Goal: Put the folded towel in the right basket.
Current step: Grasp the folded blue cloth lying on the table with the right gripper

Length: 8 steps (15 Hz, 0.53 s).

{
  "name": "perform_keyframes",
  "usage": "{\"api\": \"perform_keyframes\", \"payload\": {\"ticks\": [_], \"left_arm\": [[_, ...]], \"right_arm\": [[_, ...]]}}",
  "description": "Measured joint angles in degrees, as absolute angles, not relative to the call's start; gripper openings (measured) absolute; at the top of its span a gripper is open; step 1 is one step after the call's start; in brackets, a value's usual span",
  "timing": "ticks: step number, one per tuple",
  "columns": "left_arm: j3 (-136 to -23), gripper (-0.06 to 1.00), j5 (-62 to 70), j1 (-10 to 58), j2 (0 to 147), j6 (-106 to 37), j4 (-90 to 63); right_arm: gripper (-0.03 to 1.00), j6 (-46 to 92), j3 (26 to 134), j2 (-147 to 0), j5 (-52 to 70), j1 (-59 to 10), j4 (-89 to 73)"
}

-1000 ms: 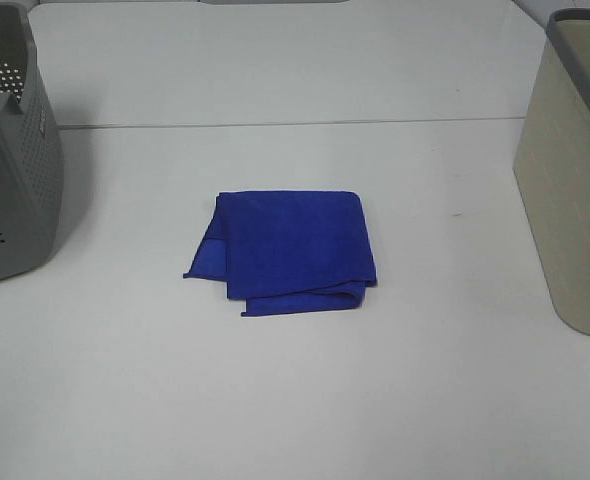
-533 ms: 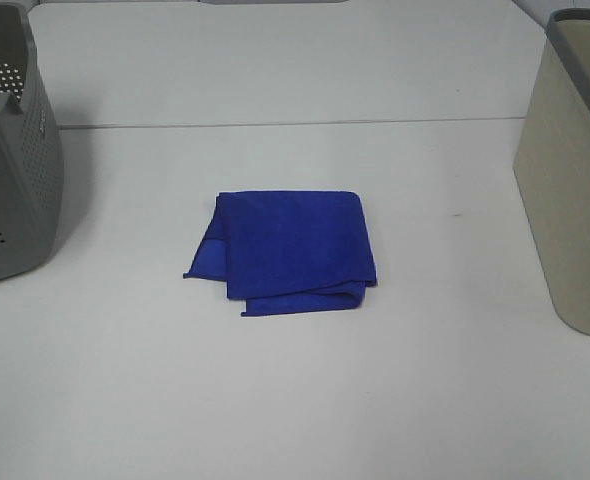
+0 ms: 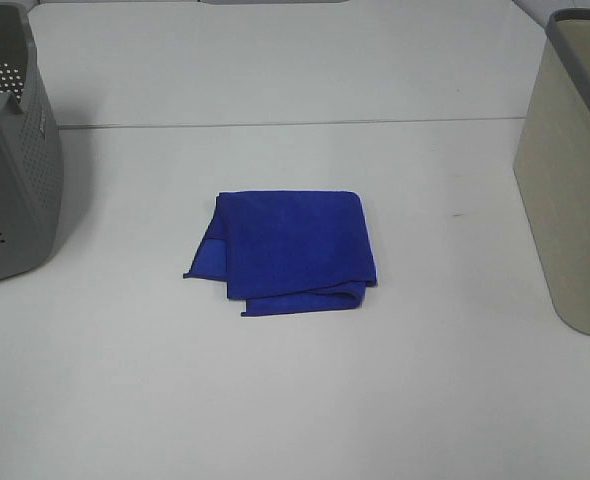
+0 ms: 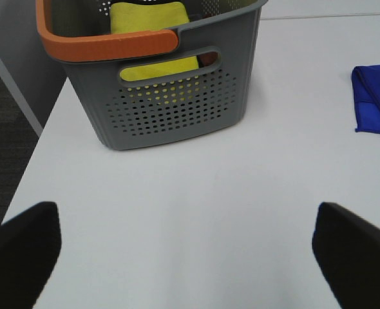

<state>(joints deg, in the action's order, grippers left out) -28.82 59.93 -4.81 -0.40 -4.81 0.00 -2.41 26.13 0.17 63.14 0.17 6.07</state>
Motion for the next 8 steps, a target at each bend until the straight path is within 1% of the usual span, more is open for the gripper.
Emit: {"api": "perform_keyframes", "payload": {"ticks": [5,8], "left_arm": [[-28.82,0.99,59.93,-4.81,-0.4,-4.81,0.0],[-28.82,0.99,59.93,-4.81,-0.4,-4.81,0.0]], "right_arm": [[0.98,-2.41,31.17,-0.46,56.38,0.17,5.9],[0.98,-2.41,35.24,-6.53,47.84,0.17,5.79]]}}
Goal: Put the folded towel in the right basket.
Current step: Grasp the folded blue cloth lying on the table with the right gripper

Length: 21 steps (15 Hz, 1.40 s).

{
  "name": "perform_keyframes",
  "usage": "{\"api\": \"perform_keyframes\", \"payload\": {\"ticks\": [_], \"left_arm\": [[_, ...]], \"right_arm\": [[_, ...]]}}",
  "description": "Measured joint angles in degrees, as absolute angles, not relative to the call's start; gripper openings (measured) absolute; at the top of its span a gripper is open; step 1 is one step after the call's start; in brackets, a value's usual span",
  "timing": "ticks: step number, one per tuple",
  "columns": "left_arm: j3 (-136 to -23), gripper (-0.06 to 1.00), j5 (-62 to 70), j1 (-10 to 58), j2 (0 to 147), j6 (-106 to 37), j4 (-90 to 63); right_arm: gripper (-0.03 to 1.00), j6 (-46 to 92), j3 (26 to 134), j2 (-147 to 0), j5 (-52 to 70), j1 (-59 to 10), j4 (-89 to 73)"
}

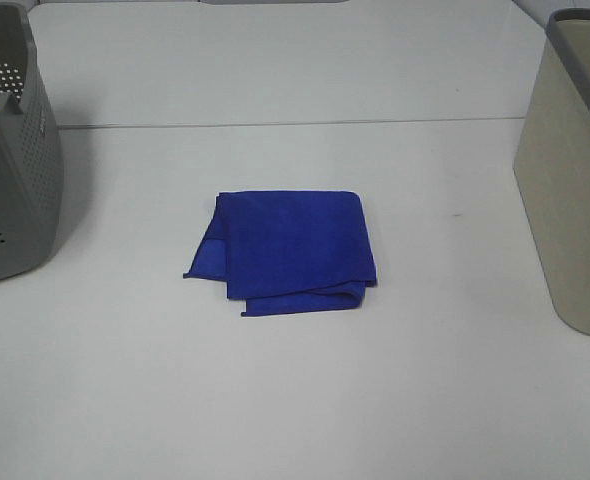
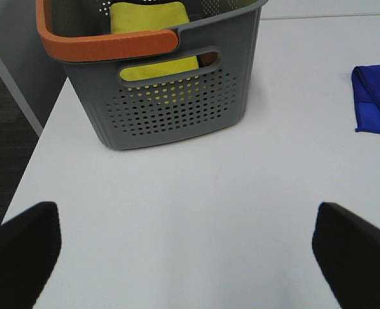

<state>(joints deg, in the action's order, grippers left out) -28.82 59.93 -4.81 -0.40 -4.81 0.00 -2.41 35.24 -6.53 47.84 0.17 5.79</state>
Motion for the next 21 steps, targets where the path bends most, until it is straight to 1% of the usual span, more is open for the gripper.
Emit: {"api": "perform_keyframes", "payload": {"ticks": [2,3,4,5,8,11,12,15,18,21], "left_arm": [[-28.82,0.99,59.93,-4.81,-0.4,-4.81,0.0],[-28.82,0.99,59.93,-4.81,-0.4,-4.81,0.0],[-28.82,0.99,59.93,-4.81,-0.4,-4.81,0.0],[-28.82,0.99,59.93,-4.81,-0.4,-4.81,0.0],[-28.82,0.99,59.93,-4.81,-0.4,-4.81,0.0],[-28.82,0.99,59.93,-4.81,-0.4,-4.81,0.0],[-28.82,0.99,59.93,-4.81,-0.4,-4.81,0.0],[-28.82,0.99,59.93,-4.81,-0.4,-4.81,0.0],[-28.82,0.99,59.93,-4.81,-0.4,-4.81,0.0],[-28.82,0.99,59.93,-4.81,-0.4,-4.81,0.0]], "right_arm": [[0.98,-2.41,37.13,-10.49,42.46,0.17,4.58],[0.98,-2.41,38.79,-15.13,36.78,0.17,1.95],[0.98,-2.41,39.19,-16.56,34.55,0.17,0.57],[0.98,-1.03,41.42,-24.35,27.39,0.17,-6.25],[0.98,12.26,47.27,-37.87,24.47,0.17,-18.85],[0.98,28.53,54.89,-50.59,25.1,0.17,-32.6],[0.98,30.48,56.04,-52.71,25.67,0.17,-35.07],[0.98,42.74,64.29,-64.69,32.95,0.17,-47.44],[0.98,48.41,67.15,-75.46,40.91,0.17,-54.95],[0.97,48.93,67.15,-85.2,44.69,0.11,-55.92]]}}
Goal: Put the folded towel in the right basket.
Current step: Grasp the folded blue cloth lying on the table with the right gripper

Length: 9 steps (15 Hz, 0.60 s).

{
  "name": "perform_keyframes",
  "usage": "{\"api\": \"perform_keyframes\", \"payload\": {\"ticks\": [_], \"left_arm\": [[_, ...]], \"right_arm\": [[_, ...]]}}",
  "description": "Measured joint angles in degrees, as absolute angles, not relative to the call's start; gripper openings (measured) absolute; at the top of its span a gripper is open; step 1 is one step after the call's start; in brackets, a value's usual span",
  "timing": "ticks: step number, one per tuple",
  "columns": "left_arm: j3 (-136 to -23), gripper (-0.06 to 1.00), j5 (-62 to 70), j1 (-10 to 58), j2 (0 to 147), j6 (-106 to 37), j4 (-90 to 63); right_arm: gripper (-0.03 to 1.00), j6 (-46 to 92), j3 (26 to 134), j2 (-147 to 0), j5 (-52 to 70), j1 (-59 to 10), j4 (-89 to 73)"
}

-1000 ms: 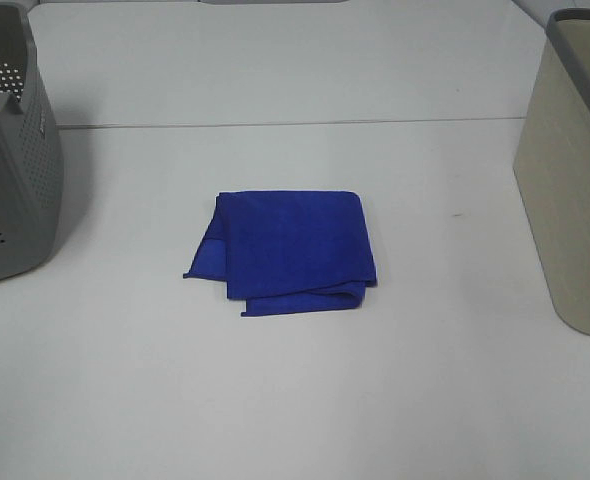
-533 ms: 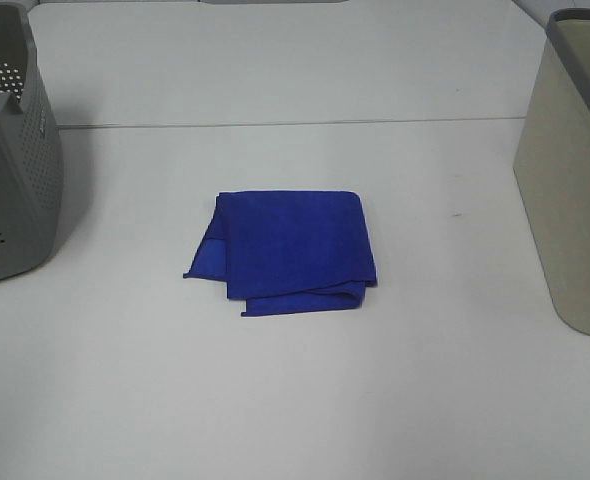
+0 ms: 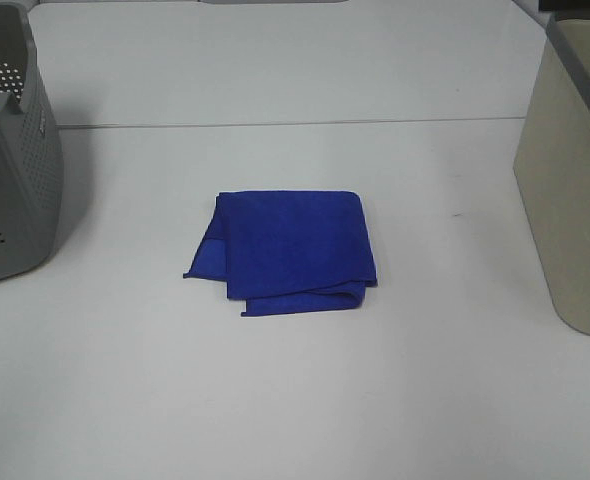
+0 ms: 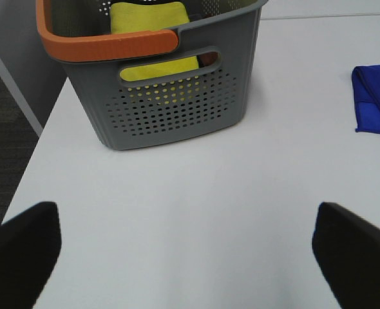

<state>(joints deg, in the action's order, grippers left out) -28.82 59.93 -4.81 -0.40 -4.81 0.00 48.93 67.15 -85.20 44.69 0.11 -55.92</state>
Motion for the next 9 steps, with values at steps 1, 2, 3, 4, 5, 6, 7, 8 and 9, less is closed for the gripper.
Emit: {"api": "perform_keyframes", "payload": {"ticks": [1,2,3,4,5,6,7,8,9], "left_arm": [[-28.82,0.99,59.93,-4.81,-0.4,-4.81,0.0],[-28.82,0.99,59.93,-4.81,-0.4,-4.81,0.0],[-28.82,0.99,59.93,-4.81,-0.4,-4.81,0.0],[-28.82,0.99,59.93,-4.81,-0.4,-4.81,0.0],[-28.82,0.99,59.93,-4.81,-0.4,-4.81,0.0],[-28.82,0.99,59.93,-4.81,-0.4,-4.81,0.0],[-28.82,0.99,59.93,-4.81,-0.4,-4.81,0.0],[-28.82,0.99,59.93,-4.81,-0.4,-4.81,0.0],[-28.82,0.99,59.93,-4.81,-0.4,-4.81,0.0]], "right_arm": [[0.96,48.93,67.15,-88.12,45.38,-0.92,-55.98],[0.96,48.93,67.15,-93.39,45.95,-6.19,-54.55],[0.96,48.93,67.15,-95.86,45.61,-9.4,-53.46],[0.96,48.53,67.27,-98.15,44.81,-12.26,-52.83],[0.96,47.73,67.32,-100.61,44.29,-14.55,-52.48],[0.96,46.81,67.32,-103.42,43.66,-16.04,-52.25],[0.95,45.84,67.32,-106.0,42.97,-17.07,-52.08],[0.95,45.49,67.32,-107.37,42.8,-17.36,-52.08],[0.95,44.46,67.32,-109.95,42.0,-17.99,-52.14]]}}
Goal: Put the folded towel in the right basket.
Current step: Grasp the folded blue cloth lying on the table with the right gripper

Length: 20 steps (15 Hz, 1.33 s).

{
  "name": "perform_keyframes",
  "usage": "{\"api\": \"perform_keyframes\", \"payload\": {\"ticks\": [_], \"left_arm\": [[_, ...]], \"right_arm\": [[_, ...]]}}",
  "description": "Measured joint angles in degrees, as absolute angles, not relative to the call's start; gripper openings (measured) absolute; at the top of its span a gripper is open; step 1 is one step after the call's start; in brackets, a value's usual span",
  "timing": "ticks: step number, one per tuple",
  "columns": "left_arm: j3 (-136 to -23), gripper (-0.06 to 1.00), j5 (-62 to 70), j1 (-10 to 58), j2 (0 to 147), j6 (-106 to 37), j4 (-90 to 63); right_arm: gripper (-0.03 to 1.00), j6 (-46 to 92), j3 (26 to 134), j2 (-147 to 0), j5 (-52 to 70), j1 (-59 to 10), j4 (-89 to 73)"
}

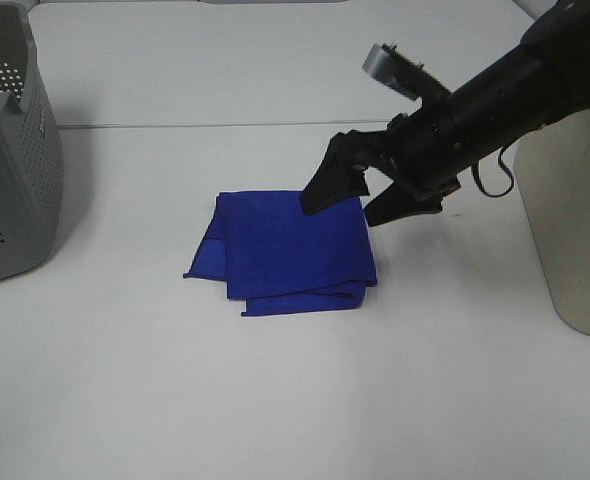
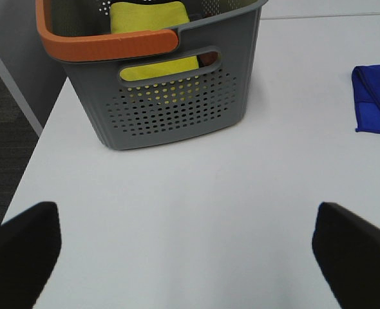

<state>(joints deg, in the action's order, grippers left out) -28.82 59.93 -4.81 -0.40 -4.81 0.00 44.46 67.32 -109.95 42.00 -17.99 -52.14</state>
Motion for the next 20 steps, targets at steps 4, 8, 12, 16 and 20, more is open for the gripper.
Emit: {"api": "perform_keyframes", "payload": {"ticks": [4,8,12,16,20], "left_arm": [[-28.82,0.99,59.93,-4.81,-0.4,-4.81,0.0],[-28.82,0.99,59.93,-4.81,-0.4,-4.81,0.0],[-28.82,0.99,59.93,-4.81,-0.4,-4.81,0.0],[-28.82,0.99,59.93,-4.81,-0.4,-4.81,0.0],[-28.82,0.99,59.93,-4.81,-0.4,-4.81,0.0]], "right_arm": [[0.95,39.94,67.32,-117.28,38.62,-18.16,-52.6],[0.95,38.33,67.32,-119.4,34.49,-18.16,-52.71],[0.95,35.52,67.32,-119.92,27.73,-18.16,-53.51],[0.94,34.78,67.84,-121.41,27.27,-18.56,-54.09],[0.94,34.03,69.21,-122.61,22.98,-27.62,-54.2]]}}
